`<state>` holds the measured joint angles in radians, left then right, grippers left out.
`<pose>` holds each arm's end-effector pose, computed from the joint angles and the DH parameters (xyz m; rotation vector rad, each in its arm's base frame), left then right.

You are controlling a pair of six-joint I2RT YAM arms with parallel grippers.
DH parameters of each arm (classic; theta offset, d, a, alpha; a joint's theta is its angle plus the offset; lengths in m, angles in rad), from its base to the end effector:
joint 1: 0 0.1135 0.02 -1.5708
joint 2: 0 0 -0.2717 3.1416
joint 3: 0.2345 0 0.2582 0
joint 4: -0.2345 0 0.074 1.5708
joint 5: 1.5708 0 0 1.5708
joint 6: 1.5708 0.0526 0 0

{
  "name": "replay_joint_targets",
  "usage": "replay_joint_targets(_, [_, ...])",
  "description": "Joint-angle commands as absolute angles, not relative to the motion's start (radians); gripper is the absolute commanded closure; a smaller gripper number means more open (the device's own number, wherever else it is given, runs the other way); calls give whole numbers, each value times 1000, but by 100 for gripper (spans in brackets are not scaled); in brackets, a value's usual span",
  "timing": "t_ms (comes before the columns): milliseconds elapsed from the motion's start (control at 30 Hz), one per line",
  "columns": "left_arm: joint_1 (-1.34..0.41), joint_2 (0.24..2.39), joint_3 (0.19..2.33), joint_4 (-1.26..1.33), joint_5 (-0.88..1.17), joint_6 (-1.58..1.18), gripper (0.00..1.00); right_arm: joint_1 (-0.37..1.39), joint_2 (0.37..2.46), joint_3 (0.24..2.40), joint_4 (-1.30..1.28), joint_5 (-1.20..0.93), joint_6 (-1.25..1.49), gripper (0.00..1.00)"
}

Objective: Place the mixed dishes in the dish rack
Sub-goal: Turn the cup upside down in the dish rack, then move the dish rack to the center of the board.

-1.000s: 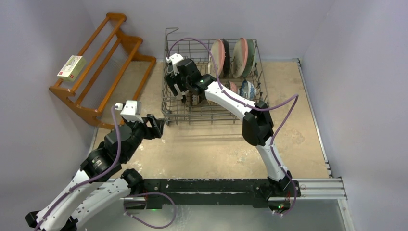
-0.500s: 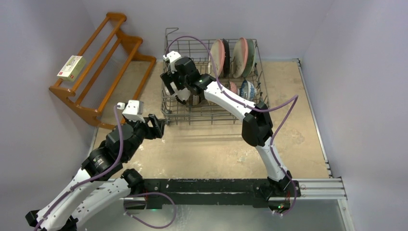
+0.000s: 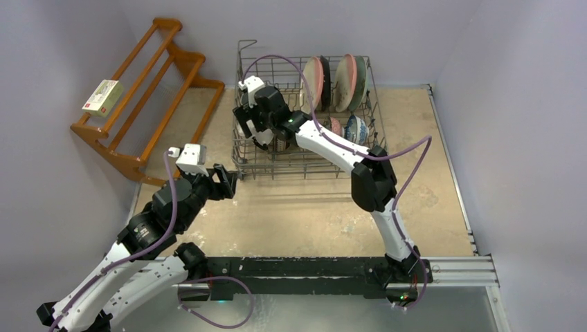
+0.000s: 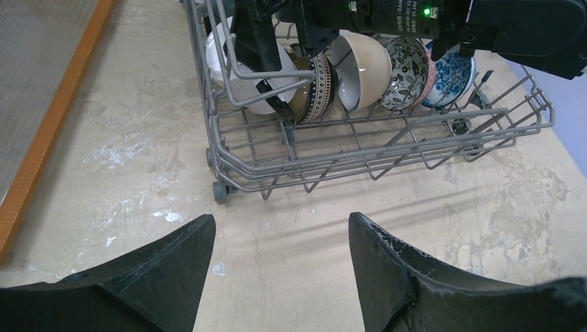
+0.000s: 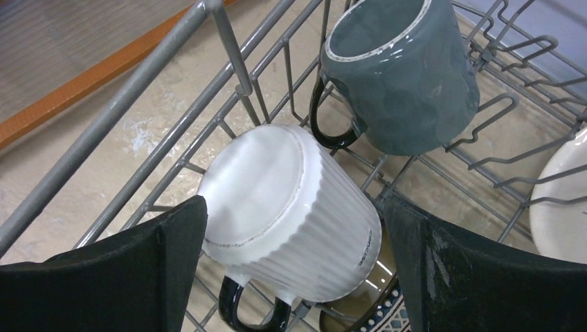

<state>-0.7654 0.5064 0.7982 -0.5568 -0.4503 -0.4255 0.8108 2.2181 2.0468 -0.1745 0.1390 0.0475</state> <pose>0.1044 -0.0686 0.3432 -0.0063 1.8300 -0.4314 0.3912 0.4010 0.3038 -0.6332 1.8320 0.4435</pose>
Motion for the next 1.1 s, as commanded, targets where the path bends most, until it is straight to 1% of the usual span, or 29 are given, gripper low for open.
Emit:
replay_joint_targets(0, [-759,499,793,-538,-461,-411,31,814,2094,1998,-90,147,109,1])
replay_joint_targets(167, [-759,499,792,-538,-467,-413,31,814,2002,1896,-6,189,145,1])
replay_joint_targets(400, [-759,511,793,-541,-469,-414,31,813,1943,1865,-12,226,184,1])
replay_joint_targets(700, [-759,542,794,-541,-475,-418,31,813,1798,1717,-3,286,247,1])
replay_joint_targets(1000, [-759,593,803,-538,-496,-439,31,811,1591,1520,-3,456,247,1])
replay_joint_targets(1033, [-759,597,804,-540,-504,-442,30,810,1568,1498,-3,471,247,1])
replay_joint_targets(1067, [-759,604,805,-536,-511,-446,26,806,1544,1474,-3,488,248,1])
